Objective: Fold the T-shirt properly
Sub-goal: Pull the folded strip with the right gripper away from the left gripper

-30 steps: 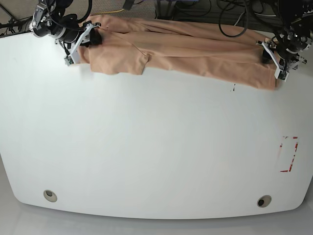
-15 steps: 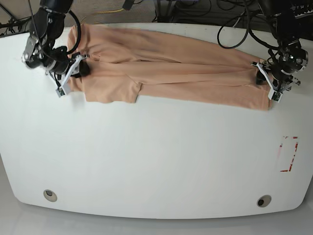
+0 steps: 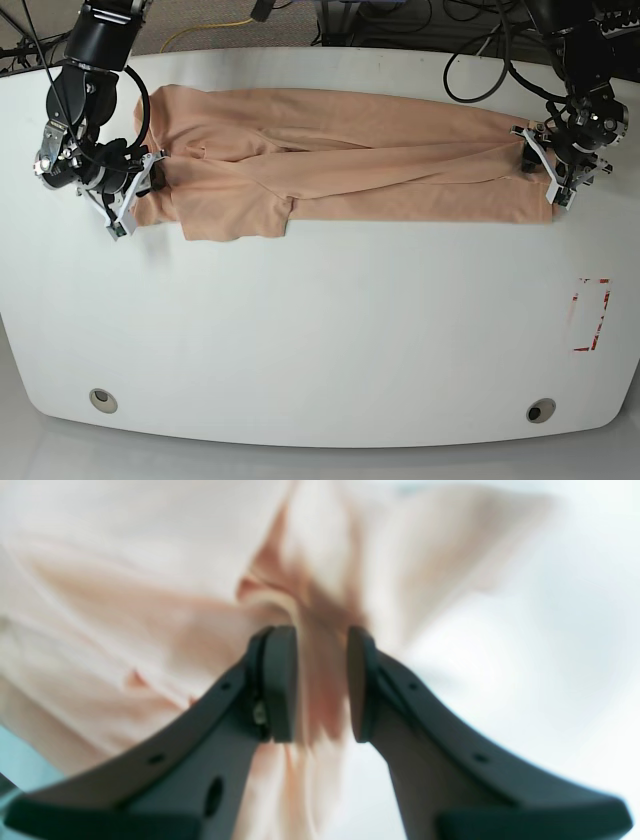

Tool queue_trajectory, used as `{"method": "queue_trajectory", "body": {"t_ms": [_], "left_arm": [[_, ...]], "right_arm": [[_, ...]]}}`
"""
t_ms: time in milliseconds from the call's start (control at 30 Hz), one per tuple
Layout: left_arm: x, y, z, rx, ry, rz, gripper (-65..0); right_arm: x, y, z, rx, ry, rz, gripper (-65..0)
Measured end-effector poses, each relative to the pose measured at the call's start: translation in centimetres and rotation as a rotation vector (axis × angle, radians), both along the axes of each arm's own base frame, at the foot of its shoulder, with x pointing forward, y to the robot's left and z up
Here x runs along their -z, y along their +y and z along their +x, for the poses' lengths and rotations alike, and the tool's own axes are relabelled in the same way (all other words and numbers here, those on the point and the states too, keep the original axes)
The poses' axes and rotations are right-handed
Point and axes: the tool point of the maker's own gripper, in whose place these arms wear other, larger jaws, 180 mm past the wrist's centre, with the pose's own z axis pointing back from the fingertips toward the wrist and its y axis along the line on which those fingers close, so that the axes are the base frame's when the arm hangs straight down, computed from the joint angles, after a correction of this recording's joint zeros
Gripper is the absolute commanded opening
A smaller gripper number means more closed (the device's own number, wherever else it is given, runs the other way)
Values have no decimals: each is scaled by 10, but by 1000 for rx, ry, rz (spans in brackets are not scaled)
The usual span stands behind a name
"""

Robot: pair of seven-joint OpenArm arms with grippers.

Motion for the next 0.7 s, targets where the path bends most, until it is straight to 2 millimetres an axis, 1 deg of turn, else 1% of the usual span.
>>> {"method": "queue_trajectory", "body": {"t_ms": [100,133,200,333,400,567,633,700], "left_arm": [[0,0,-1,1,2,1,-339],[0,0,-1,1,1,0,-339],[0,-1,-1,1,0,-2,-339],[2,-2,-2,-14,-1,-8,-339],[2,-3,-2,-14,-1,-8,-339],[2,-4,-1,-13,-2,-10,-339],[2,-4,-2,-14,0,-10,-339],[2,-4,-2,-14,-1,-11,-339]], "right_arm": [[-24,5,9,-30,-78,-27,-296],[-33,8,12,-38,-108,-29,-274],[-40,6,12,-33,-122,-37,-231],[-38,2,14,-8,-107,-58,-236],[-35,9,24,-4,-109,-13,-236],[-26,17,54,8,-87,70,-236],[-24,20,63,13,-97,100,-236],[-13,22,69,7,-63,107,-236]]}}
